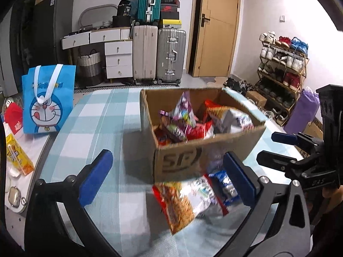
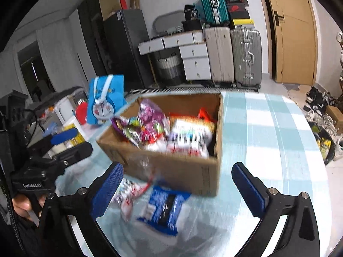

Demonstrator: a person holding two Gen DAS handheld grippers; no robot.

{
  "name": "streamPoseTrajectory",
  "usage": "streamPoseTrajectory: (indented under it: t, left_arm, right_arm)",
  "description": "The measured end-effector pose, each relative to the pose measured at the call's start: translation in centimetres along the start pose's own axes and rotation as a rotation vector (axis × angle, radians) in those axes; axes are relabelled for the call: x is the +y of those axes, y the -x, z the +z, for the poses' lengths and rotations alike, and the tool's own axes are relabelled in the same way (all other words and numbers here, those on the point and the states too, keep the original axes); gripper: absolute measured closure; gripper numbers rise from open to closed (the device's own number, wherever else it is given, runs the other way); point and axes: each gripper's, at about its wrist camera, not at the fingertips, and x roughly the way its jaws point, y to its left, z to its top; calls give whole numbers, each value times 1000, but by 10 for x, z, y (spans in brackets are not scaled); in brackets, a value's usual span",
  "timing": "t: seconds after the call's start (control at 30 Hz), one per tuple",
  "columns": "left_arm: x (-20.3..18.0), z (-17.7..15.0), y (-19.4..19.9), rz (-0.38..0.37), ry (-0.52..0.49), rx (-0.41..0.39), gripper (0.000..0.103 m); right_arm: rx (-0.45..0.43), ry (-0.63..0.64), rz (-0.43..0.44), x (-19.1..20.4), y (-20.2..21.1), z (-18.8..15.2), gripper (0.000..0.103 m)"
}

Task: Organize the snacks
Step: 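Move both grippers back toward the remaining noodle and blue bags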

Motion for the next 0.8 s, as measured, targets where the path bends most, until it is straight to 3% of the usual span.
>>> streamPoseTrajectory:
  t: [0.3, 0.8]
  left_arm:
    - [-1, -24, -10, 38, -26, 62, 0]
    - [1, -29, -27, 41, -15, 128, 0]
  right_arm:
    - [96, 3, -54, -5, -18, -32, 0]
    - [188, 22, -45, 8, -54, -49, 0]
